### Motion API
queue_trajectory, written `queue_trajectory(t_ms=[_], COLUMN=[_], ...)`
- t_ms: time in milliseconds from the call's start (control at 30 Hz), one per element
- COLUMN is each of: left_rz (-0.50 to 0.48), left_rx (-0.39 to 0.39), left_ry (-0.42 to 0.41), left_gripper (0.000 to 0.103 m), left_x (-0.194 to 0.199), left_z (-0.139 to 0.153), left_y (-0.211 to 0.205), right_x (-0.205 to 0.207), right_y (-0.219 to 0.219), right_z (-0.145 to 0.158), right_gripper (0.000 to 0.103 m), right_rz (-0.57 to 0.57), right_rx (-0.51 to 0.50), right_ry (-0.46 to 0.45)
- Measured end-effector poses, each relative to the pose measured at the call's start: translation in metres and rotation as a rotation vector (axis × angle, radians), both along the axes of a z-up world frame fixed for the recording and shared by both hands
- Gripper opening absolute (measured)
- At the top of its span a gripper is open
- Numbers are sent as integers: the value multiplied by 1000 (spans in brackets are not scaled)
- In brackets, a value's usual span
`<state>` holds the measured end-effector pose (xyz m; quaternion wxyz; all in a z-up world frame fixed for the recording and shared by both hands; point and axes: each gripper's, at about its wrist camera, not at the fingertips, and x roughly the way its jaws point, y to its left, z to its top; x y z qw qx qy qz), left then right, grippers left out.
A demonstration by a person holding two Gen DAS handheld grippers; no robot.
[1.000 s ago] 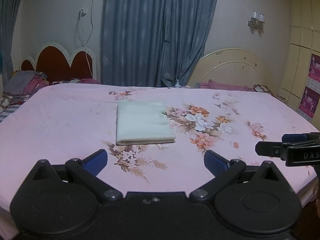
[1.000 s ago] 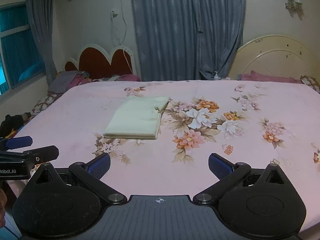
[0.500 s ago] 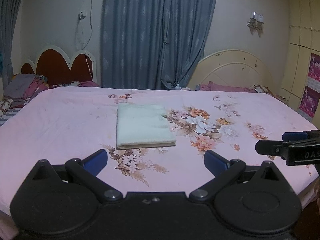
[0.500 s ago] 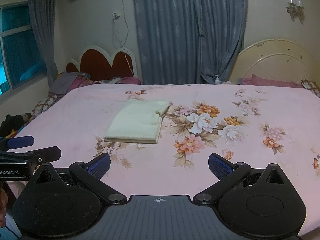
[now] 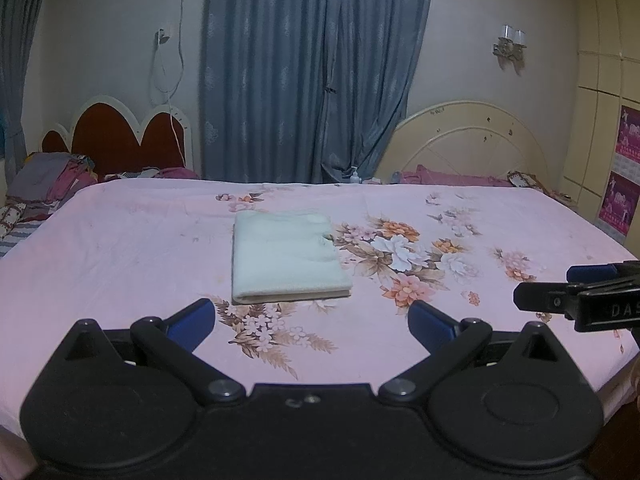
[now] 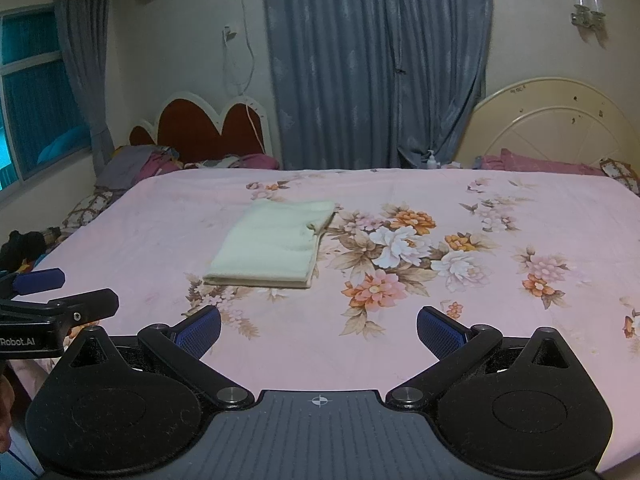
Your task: Fold small clothes
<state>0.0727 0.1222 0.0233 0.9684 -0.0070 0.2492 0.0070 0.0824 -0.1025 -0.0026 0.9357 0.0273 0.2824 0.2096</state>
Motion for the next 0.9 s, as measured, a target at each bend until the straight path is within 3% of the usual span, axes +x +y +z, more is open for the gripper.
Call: queue_trajectory(t_ms=[900], left_rz=[-6], left_rx=[-5], left_ry=[-7], left_gripper=[102], left_x=[2], left_z=[3], left_y=[-1], right_x=[-1], right_y=[-3], right_z=[-1], right_gripper=[103], right_rz=[6], right_rx=[-3], right_ry=[2])
